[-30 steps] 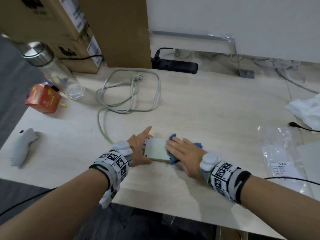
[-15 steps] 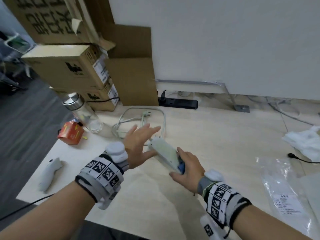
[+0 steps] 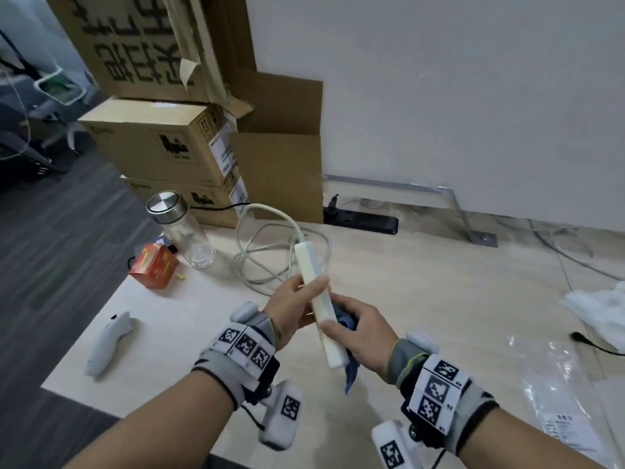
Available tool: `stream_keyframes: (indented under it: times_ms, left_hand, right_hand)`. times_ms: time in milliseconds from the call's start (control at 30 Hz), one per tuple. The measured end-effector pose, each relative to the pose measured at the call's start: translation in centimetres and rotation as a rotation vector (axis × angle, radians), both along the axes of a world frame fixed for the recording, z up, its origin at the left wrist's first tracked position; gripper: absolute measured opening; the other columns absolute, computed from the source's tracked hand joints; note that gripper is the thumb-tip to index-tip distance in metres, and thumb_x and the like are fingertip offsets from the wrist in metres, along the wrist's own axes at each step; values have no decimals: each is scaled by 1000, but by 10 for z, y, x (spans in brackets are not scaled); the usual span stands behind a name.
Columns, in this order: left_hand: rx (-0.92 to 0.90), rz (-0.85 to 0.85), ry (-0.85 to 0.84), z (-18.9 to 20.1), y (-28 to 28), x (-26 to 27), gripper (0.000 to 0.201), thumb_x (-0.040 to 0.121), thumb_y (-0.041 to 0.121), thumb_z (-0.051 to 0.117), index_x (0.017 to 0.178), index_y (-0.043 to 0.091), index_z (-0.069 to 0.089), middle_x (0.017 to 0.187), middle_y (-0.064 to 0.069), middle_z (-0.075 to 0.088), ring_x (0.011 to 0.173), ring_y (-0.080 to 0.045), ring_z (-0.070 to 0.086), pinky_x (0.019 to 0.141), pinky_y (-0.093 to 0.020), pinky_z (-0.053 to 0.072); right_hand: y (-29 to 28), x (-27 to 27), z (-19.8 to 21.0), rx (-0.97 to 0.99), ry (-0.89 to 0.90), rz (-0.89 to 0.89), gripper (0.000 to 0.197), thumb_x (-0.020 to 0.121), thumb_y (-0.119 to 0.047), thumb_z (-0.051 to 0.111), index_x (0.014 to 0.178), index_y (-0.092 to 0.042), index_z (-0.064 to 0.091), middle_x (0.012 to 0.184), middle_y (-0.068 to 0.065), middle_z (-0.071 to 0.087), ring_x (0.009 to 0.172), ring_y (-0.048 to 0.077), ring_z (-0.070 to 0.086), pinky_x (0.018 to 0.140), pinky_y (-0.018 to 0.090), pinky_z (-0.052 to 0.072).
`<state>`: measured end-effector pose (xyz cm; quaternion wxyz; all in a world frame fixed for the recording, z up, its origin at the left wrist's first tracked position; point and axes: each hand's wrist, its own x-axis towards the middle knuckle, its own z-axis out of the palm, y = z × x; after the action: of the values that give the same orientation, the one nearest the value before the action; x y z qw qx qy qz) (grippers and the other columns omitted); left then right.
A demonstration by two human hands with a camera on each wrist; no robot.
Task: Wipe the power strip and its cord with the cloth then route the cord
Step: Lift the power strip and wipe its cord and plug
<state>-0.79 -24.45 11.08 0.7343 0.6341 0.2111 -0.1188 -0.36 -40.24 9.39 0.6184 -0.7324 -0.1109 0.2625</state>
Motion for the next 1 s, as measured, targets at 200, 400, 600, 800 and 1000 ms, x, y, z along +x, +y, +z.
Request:
stream_keyframes:
  times_ms: [200, 400, 600, 800, 1000]
  left_hand:
    - [567, -52, -234, 19, 15, 16, 72, 52, 58, 76, 110, 28, 47, 98, 6, 61, 89, -12, 60, 73, -31, 53]
    - [1121, -419, -459, 53, 32, 19, 78, 56, 63, 73, 120, 42, 31, 103, 11, 49, 87, -13, 51, 70, -31, 50]
    - [1158, -389, -531, 79, 33, 24, 81, 55, 65, 71, 123, 38, 35, 100, 11, 56, 85, -14, 53, 74, -35, 50]
    - [1033, -363, -553, 82, 30, 28, 90, 50, 70, 72, 125, 42, 31, 112, 14, 52, 97, -13, 52, 83, -37, 49]
    - [1150, -419, -579, 69, 33, 25, 85, 55, 56, 75, 125, 38, 29, 112, 9, 51, 98, -21, 52, 82, -40, 48]
  right_hand:
    - [1, 2, -7, -25, 147, -395, 21, 100, -18, 45, 103, -21, 65, 106, 13, 69, 94, 26, 67, 87, 43, 54]
    - [0, 52, 63, 426, 355, -787, 38, 103, -26, 31, 113, -2, 59, 109, 24, 65, 91, 34, 63, 82, 48, 51]
    - [-4, 65, 126, 964, 407, -663, 83, 92, -63, 20, 121, 6, 55, 116, 22, 62, 108, 32, 60, 96, 44, 45]
    - [28, 66, 133, 710, 211, -746, 35, 102, -16, 31, 124, -4, 55, 110, 16, 63, 91, 28, 62, 78, 41, 52]
    - [60, 56, 135, 217, -75, -794, 21, 99, -23, 42, 93, -18, 61, 77, 3, 63, 66, 20, 58, 60, 29, 48]
